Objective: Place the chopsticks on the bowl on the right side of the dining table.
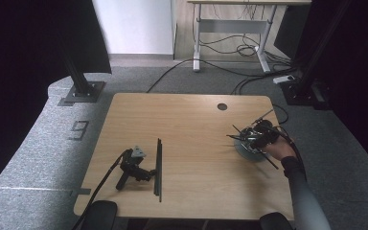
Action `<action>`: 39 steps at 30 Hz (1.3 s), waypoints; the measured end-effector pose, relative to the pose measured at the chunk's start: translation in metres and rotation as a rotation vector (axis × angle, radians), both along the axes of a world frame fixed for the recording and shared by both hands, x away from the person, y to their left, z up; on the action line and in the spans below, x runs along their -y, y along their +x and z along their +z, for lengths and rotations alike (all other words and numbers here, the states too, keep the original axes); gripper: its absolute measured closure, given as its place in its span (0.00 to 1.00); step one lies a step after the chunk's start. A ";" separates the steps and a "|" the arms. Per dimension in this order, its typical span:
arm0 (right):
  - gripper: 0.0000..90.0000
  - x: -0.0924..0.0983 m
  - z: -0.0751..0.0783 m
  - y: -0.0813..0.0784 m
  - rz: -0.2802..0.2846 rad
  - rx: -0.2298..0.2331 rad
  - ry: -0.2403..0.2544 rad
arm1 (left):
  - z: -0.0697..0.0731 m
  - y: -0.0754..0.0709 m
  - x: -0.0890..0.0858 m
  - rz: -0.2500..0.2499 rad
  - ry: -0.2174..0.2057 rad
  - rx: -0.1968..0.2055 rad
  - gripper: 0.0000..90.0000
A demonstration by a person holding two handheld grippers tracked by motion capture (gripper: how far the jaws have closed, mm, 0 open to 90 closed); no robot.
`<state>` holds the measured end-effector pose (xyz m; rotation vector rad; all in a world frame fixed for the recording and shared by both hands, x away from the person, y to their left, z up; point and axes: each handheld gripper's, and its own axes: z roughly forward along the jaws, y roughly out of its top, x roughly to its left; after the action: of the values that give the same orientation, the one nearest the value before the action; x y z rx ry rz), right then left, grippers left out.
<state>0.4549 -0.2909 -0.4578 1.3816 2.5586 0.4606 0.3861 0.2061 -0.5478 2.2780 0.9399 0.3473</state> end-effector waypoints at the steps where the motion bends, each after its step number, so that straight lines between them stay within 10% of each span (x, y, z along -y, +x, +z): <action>1: 0.54 0.000 0.001 -0.001 -0.004 0.007 0.004 | 0.000 0.000 0.000 0.000 0.000 0.000 0.00; 20: 0.02 0.024 0.008 -0.039 -0.149 0.272 0.144 | 0.000 0.000 0.000 -0.001 0.001 0.000 0.00; 39: 0.00 0.040 -0.025 -0.056 -0.247 0.383 0.235 | 0.000 0.000 0.000 0.001 -0.001 0.001 0.00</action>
<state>0.3989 -0.3309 -0.4823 1.4879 2.0501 0.9036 0.3859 0.2058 -0.5479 2.2761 0.9407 0.3477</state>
